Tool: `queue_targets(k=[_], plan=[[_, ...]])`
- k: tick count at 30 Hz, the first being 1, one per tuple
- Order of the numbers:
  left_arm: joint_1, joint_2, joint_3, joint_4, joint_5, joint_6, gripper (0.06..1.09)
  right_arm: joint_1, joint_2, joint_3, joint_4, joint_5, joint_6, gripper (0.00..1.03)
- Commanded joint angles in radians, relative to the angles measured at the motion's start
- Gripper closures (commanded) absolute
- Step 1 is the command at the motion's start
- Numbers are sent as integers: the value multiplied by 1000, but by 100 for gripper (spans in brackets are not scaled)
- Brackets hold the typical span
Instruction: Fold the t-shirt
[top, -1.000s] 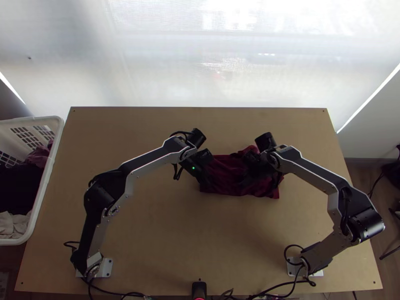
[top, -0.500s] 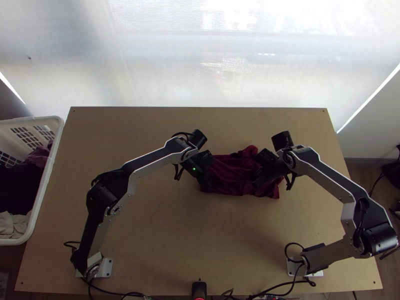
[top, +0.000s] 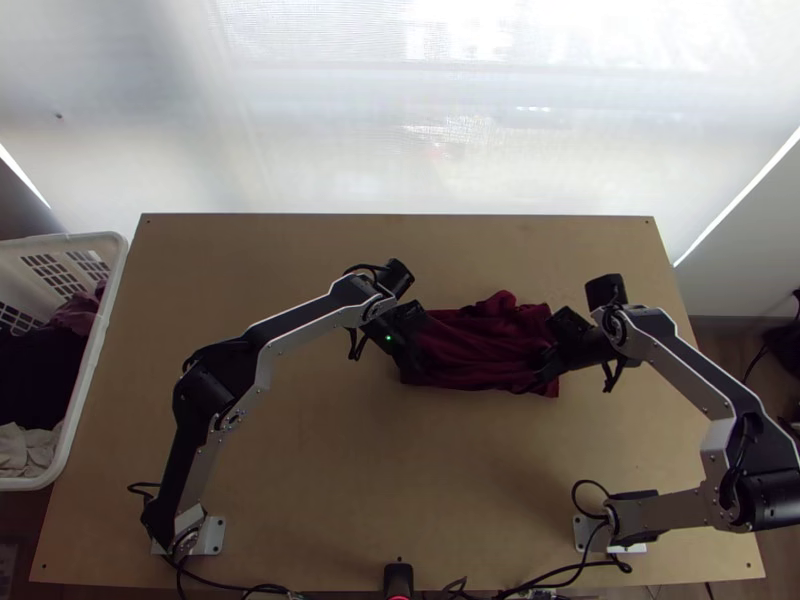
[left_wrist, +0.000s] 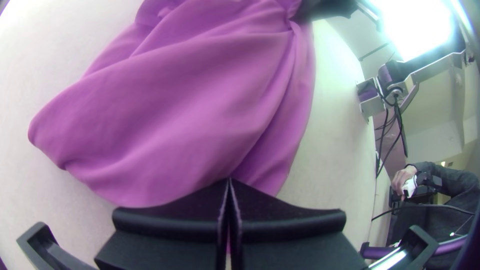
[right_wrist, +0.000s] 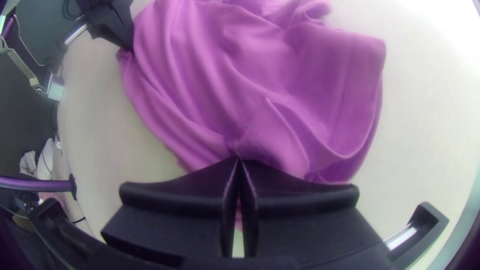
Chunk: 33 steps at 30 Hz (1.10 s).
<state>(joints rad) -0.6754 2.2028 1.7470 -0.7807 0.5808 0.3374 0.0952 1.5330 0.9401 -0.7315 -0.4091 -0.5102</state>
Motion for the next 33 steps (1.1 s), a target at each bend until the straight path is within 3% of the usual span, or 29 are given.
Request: queue_targets(k=[1,11,22,28,33], plan=[[0,-5,2,-9,-1,5,105,-78,-68,-44,-34,0,-33,100],[5,-34,0,-25,-1,11,105,-32,-206,65,-124,-5,41,100],[62,-121,43,-52,2,-3,105,146,-106,213,-112,-7,142,100],[56,-133,43,-72,2,0,105,78,-201,151,-152,-7,147,100],[56,-133,43,-75,4,-1,105,-20,-304,55,-224,-8,88,100]])
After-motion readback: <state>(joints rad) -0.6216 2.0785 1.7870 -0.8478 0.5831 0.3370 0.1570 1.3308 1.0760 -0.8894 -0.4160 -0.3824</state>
